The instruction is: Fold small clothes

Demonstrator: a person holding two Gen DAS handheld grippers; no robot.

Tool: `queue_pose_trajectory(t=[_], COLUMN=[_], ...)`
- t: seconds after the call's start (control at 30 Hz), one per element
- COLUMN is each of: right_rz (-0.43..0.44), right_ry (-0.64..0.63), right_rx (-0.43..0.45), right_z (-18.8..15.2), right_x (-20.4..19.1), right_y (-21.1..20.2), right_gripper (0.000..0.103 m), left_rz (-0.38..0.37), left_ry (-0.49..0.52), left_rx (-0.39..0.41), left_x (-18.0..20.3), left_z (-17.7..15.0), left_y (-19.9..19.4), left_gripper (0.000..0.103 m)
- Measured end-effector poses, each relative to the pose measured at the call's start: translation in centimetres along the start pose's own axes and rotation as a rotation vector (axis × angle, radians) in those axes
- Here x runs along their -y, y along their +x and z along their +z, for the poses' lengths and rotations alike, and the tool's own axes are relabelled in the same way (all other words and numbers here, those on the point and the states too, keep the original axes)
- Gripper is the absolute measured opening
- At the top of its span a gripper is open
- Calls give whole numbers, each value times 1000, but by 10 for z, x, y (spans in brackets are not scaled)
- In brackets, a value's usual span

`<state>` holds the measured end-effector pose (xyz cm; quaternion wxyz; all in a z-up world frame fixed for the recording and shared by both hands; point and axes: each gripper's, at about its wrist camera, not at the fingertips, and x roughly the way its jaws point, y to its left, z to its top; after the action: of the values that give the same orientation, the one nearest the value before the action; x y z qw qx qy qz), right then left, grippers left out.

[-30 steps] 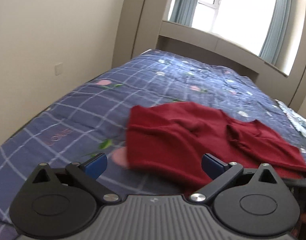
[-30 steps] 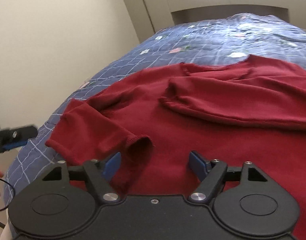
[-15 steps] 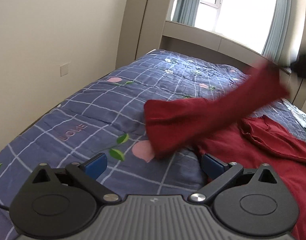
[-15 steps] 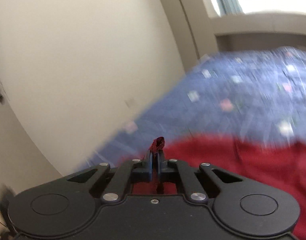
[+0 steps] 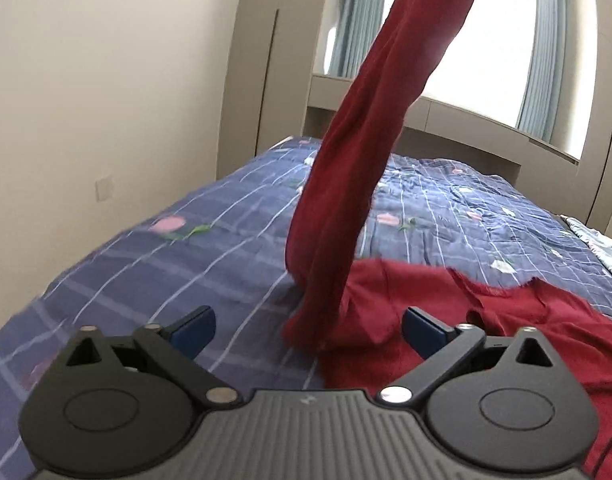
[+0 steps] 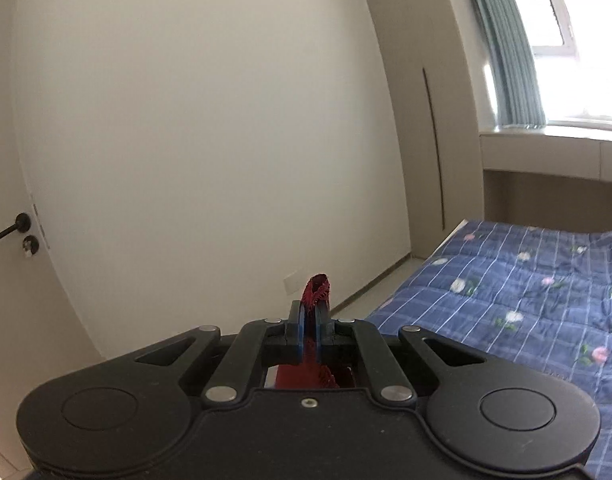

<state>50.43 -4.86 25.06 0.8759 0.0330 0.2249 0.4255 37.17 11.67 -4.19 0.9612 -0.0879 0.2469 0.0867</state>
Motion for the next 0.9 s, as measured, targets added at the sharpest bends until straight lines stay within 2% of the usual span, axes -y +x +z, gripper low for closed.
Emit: queue_pose_trajectory(t=[0.07, 0.13, 0.17, 0.2, 0.23, 0.27, 0.3, 0.33, 0.4, 0.47, 0.53, 0.6, 0.67, 0.7, 0.73, 0.77, 0.8, 0.83, 0.87, 0.9], right_rz=[-18, -33, -40, -50, -58, -65, -76, -87, -123, -163, -215, -264, -298, -317, -328, -335, -340, -343, -345, -344], right_ry=[-12, -13, -11, -8, 0, 9, 19, 26, 44, 72, 115, 172, 237, 273, 299, 318, 339, 359, 373, 390], right_rx=[4, 5, 5, 8, 13, 16, 18, 21, 25, 19, 1, -29, -71, -93, -110, -123, -138, -150, -156, -159], right_z=[3, 3, 2, 0, -2, -5, -10, -16, -31, -52, -80, -114, -148, -166, -181, -193, -207, -219, -228, -238], right_x=[6, 15, 21, 27, 35, 42, 53, 61, 84, 107, 134, 161, 187, 200, 210, 217, 221, 225, 226, 230], right_y=[-6, -10, -12, -15, -19, -23, -28, -32, -44, -54, -64, -75, -81, -84, -87, -86, -86, -89, -88, -89], right_gripper=[4, 4, 4, 4, 4, 4, 4, 4, 4, 4, 4, 4, 4, 4, 4, 4, 4, 4, 4, 4], left_rz=[-1, -24, -38, -53, -58, -56, -46, -29, 30, 85, 87, 59, 0, -30, -58, -87, -123, -152, -173, -188], left_ry=[6, 17, 30, 54, 79, 110, 138, 176, 255, 315, 347, 373, 382, 377, 369, 355, 335, 316, 298, 277], left_rx=[-1, -16, -24, -30, -31, -28, -21, -13, 5, 12, -16, -50, -92, -110, -128, -147, -161, -172, -180, -184], left_x=[3, 6, 6, 9, 11, 14, 16, 21, 31, 41, 49, 54, 58, 58, 58, 56, 52, 48, 43, 38], left_z=[4, 5, 5, 4, 3, 1, 0, -2, -4, -5, -7, -9, -11, -12, -14, -14, -14, -13, -13, -11], left_y=[12, 20, 23, 24, 24, 24, 23, 23, 23, 25, 30, 34, 34, 33, 32, 31, 28, 25, 22, 20], left_gripper=[82, 61, 56, 43, 32, 27, 16, 9, 7, 7, 7, 8, 17, 24, 38, 45, 57, 65, 69, 79])
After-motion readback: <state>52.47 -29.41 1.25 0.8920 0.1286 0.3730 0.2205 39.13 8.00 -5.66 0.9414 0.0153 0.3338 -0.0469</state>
